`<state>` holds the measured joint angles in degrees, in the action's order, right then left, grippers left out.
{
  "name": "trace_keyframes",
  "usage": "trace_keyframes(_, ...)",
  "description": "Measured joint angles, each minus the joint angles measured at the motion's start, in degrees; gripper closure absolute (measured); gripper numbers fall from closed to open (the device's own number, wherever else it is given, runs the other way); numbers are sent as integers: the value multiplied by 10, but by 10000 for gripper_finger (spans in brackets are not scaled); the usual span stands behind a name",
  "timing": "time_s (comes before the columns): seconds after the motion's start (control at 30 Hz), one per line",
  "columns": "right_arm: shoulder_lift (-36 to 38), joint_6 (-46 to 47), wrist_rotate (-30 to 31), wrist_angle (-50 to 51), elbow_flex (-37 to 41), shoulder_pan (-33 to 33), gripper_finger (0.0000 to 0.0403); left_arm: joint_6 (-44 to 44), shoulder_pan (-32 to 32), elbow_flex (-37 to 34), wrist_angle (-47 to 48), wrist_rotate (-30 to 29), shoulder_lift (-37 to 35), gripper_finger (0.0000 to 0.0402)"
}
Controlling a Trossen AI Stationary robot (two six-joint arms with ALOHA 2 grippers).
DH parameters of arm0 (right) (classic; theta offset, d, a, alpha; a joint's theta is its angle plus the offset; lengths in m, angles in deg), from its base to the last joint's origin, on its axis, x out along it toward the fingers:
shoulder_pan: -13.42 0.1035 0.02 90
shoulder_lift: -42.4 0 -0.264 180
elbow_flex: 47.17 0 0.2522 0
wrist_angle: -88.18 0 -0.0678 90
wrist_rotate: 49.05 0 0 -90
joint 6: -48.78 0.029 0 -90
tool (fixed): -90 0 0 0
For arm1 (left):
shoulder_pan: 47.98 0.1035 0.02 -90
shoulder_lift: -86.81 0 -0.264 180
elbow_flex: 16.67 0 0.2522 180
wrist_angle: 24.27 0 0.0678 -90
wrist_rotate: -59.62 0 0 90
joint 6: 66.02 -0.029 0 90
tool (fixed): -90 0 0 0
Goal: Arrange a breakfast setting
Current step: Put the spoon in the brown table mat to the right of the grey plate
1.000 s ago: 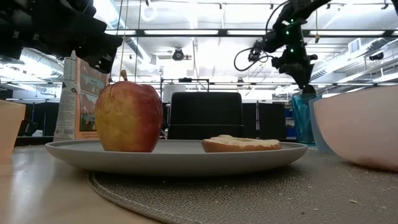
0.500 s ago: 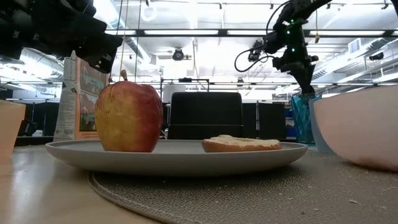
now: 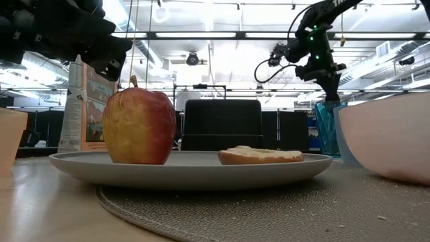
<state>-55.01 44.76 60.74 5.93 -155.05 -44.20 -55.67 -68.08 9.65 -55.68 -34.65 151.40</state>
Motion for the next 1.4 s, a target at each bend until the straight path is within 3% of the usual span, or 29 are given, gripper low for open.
trace_keyframes(0.3, 0, 11, 0, -1, 0, 0, 390, 0, 0, 0, 0, 0, 0, 246)
trace_keyframes(0.83, 13, 17, 0, 26, -45, 20, 389, 12, 0, 0, -5, 0, 0, 246)
trace_keyframes(1.4, 54, 25, -16, 60, -195, 85, 389, 30, 0, 2, -9, 0, 0, 246)
